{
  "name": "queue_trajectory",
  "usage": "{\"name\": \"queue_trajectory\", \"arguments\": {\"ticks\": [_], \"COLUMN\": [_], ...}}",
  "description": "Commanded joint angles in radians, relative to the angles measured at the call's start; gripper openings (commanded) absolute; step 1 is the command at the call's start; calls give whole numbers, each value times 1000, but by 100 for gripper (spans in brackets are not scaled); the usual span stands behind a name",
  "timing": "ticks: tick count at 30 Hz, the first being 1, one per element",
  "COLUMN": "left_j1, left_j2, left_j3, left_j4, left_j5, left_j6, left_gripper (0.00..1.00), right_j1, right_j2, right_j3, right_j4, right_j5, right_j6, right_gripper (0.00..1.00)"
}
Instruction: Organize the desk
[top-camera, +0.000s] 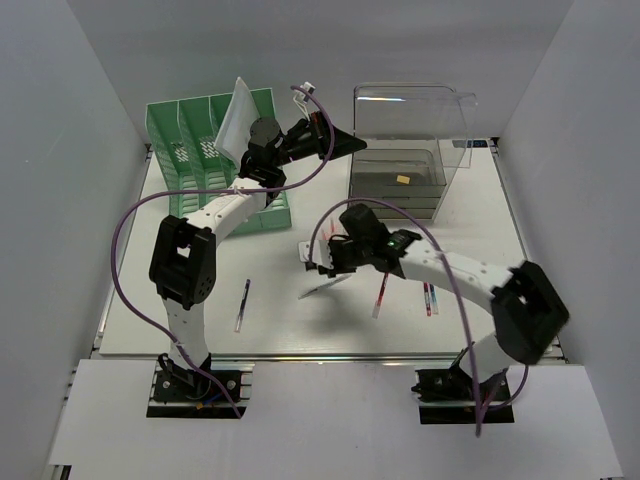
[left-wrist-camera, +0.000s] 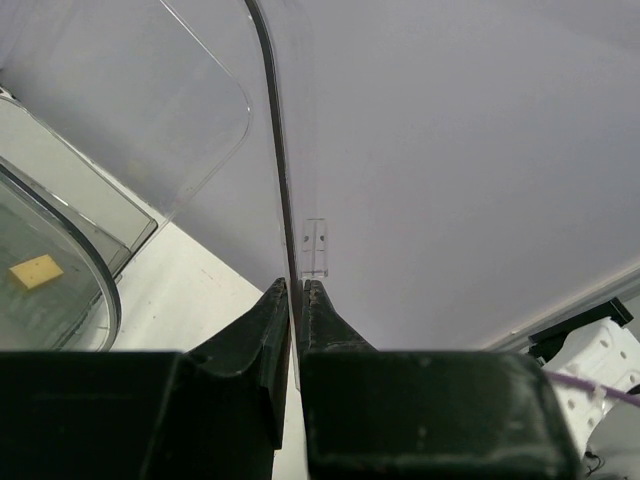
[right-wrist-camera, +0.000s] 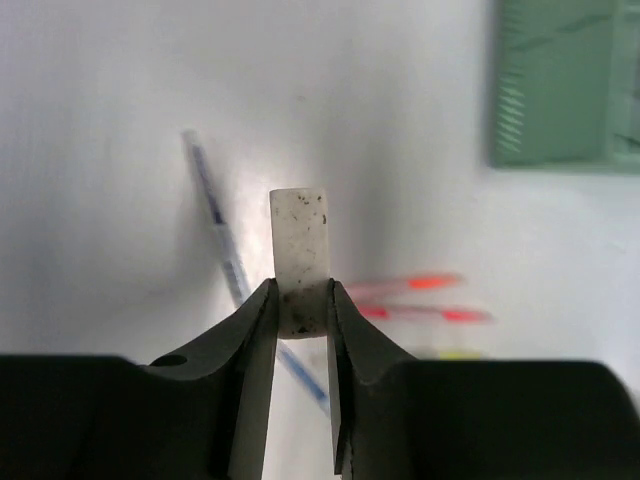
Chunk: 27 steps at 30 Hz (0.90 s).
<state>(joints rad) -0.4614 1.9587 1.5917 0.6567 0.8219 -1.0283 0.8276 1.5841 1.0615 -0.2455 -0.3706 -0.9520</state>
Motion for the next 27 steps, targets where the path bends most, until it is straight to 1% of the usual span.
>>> {"name": "queue_trajectory", "arguments": {"ticks": [1,2,4,5,6,7,10,11,12,14,17,18,23,25,27], "left_j1": [9,9,9,9,9,9,0,0,0,0,-9,-10,-10,-10,-10], "left_j2": [-44,-43,-41,-40,-37,-38,-32,-29,-29,-21,-24,-27,-40,-44,-44], "left_j3": [4,5,5,8,10,14,25,31,40,45,40,36,37,37,40], "left_j4": [46,41,43,41,40,38,34,31,27,30,34,32,17,18,17], "left_j5": [-23,-26,-32,-33,-36,-40,-50,-50,-52,-55,-59,-61,-60,-58,-60], "left_j6": [27,27,25,27,25,24,24,24,25,20,17,17,22,24,22], "left_gripper": [4,4,4,4,4,4,4,4,4,4,4,4,4,4,4], "right_j1": [-2,-5,-19,-34,-44,-50,-103,-125,-136,-177,-237,-240,-283,-286,-288], "right_j2": [-151,-180,-246,-266,-286,-326,-387,-397,-406,-412,-400,-388,-328,-305,-273], "right_j3": [-76,-125,-170,-190,-233,-259,-339,-354,-380,-400,-426,-425,-393,-393,-385], "right_j4": [118,171,218,230,289,307,406,432,501,579,710,753,845,909,939], "right_j5": [137,180,286,318,347,399,493,515,536,593,611,607,596,595,592], "right_j6": [54,64,96,107,120,124,136,137,133,122,73,58,4,-46,-88], "right_gripper": [0,0,0,0,0,0,0,0,0,0,0,0,0,0,0]}}
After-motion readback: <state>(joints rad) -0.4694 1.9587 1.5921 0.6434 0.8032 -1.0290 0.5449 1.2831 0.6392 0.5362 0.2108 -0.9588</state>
